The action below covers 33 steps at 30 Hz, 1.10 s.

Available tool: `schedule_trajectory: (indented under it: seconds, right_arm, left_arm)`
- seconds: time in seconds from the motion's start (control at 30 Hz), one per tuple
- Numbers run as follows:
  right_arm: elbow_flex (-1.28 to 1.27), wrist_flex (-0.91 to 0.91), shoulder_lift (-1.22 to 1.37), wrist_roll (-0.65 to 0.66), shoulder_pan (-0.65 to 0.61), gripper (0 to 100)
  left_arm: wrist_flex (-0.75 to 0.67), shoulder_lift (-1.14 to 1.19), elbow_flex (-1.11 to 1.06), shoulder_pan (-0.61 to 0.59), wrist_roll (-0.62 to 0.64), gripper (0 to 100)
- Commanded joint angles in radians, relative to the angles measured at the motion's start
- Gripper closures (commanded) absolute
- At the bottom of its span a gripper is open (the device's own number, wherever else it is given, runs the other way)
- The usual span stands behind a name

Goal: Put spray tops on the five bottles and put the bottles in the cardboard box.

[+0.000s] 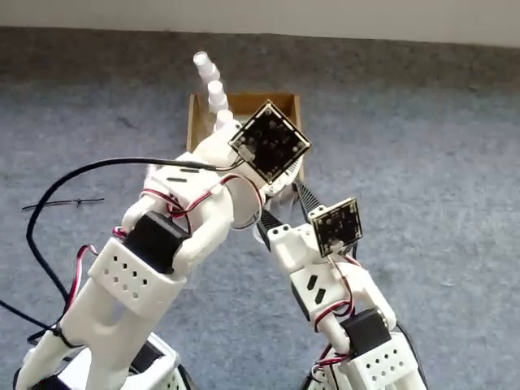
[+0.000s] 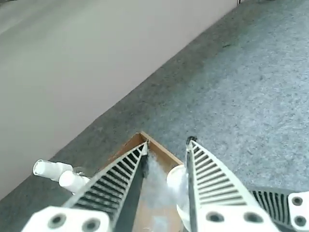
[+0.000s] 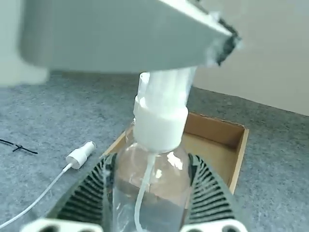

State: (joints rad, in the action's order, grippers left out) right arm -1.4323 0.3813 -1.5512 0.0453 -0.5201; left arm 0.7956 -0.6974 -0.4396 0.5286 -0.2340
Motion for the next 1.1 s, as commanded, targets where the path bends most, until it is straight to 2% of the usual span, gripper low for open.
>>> schedule_trajectory:
  seconds: [0.0, 0.13, 0.23, 0.4, 0.5, 0.57, 0.67, 0.8, 0.93, 1.07]
  right_arm:
    - [0.013, 0.001, -0.016, -0.009, -0.004, 99.5]
    - [0.013, 0.001, -0.018, 0.028, -0.004, 99.5]
    - [0.013, 0.001, -0.018, 0.086, -0.004, 99.5]
    - [0.027, -0.002, -0.01, 0.101, 0.036, 99.5]
    - [0.117, -0.005, 0.036, 0.101, 0.082, 99.5]
    - [0.199, -0.007, 0.137, 0.101, 0.104, 99.5]
    - [0.38, -0.012, 0.36, 0.097, 0.105, 99.5]
    - [0.621, -0.11, 0.69, 0.1, 0.107, 99.5]
    - [0.831, -0.182, 1.0, 0.103, 0.11, 99.5]
    - [1.018, -0.22, 1.257, 0.104, 0.125, 99.5]
  left_arm:
    - [0.054, -0.077, 0.101, 0.012, -0.006, 87]
    - [0.16, -0.157, 0.193, 0.002, -0.006, 87]
    - [0.196, -0.206, 0.237, -0.082, -0.003, 87]
    - [0.203, -0.248, 0.193, -0.332, 0.0, 87]
    - [0.198, -0.239, 0.068, -0.515, 0.003, 87]
    - [0.192, -0.216, -0.045, -0.611, 0.063, 87]
    - [0.087, -0.177, -0.203, -0.717, 0.187, 87]
    - [-0.15, -0.128, -0.407, -0.814, 0.305, 87]
    - [-0.397, -0.071, -0.582, -0.88, 0.331, 87]
    - [-0.569, 0.002, -0.668, -0.881, 0.328, 87]
